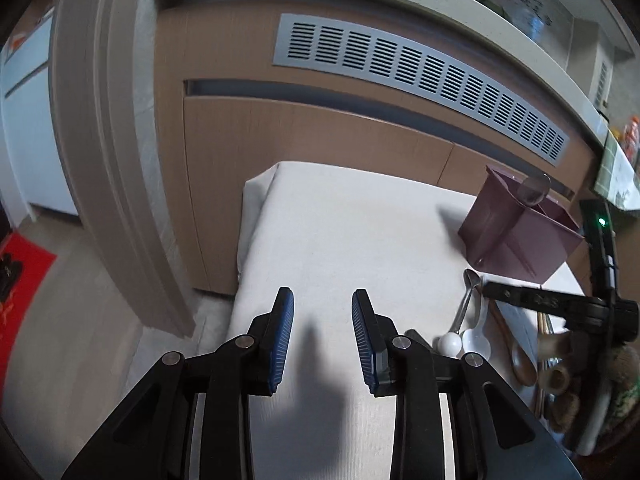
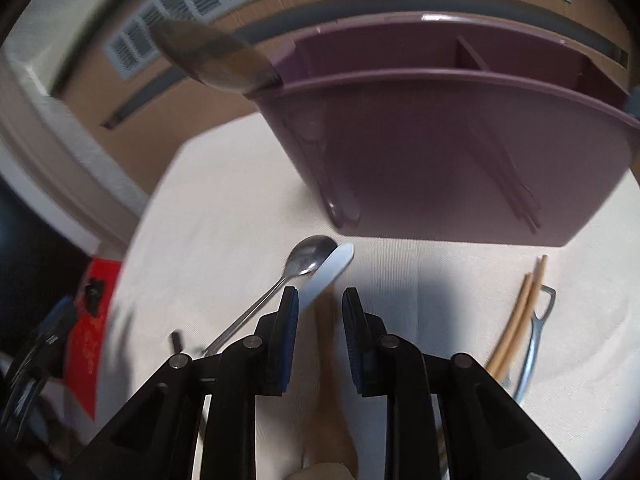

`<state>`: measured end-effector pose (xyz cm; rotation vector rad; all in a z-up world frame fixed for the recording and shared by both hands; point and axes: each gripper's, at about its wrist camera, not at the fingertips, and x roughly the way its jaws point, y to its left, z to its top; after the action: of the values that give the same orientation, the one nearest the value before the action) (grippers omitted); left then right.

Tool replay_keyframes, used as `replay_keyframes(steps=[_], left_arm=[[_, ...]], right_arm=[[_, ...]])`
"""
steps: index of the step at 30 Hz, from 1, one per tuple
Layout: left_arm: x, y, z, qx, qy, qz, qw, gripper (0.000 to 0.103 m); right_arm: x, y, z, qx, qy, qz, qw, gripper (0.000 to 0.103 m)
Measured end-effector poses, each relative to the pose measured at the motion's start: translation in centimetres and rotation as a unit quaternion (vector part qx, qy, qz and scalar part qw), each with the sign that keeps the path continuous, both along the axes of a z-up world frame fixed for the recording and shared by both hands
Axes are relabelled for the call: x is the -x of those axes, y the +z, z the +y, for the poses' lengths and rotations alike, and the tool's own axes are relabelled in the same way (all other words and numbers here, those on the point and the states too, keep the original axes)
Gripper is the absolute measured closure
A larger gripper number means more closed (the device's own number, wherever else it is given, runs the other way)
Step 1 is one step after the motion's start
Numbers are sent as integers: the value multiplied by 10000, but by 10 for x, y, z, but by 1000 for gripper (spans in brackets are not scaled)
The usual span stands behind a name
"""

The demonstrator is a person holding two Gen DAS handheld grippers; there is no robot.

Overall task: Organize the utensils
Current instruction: 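Close the right tool on the white plastic spoon while the left tool grasps the white ceramic spoon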

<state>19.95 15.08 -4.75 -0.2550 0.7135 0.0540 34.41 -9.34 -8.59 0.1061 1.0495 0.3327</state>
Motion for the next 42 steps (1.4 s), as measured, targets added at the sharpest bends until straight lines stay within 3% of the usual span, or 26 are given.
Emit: replay_keyframes(steps=[4, 7, 12, 15, 21, 23, 25, 31, 37, 39, 42], left_arm=[[0, -6, -7, 139, -210, 54, 9997, 71], [-2, -6, -16, 206, -388, 79, 9990, 71], [-3, -5, -23, 212, -520, 94, 9984, 71], [-6, -6, -30, 244, -627, 131, 9976, 71], [-6, -9, -49, 293, -924, 206, 9951, 71], [-7, -10, -58, 305, -1080, 245, 9934, 71], [-6, -10, -70, 216, -1267, 263, 9914, 71], [-9, -11, -98, 87, -1591, 282, 9868, 71], [-23, -19, -117, -79, -1479, 417, 9881, 71], [-27, -23, -121, -329, -1240, 477, 9906, 71], [-30, -25, -114, -329, -916, 496, 9940, 71]], right_arm=[[-4, -3, 19, 424, 84, -77, 9990, 76], [4, -4, 28, 764, 592, -207, 9951, 74], [26, -1, -1, 824, 1276, -183, 9882, 78], [33, 0, -24, 896, 1415, -242, 9856, 78], [23, -1, -27, 778, 1158, -205, 9900, 78], [19, -1, -18, 707, 985, -280, 9922, 88], [17, 2, -15, 652, 824, -436, 9935, 94], [45, 36, -47, 393, 708, -1044, 9912, 95], [83, 76, -100, 167, 176, -1733, 9846, 95], [92, 84, -113, 231, 20, -1974, 9800, 95], [99, 86, -124, 237, -141, -2109, 9771, 95]])
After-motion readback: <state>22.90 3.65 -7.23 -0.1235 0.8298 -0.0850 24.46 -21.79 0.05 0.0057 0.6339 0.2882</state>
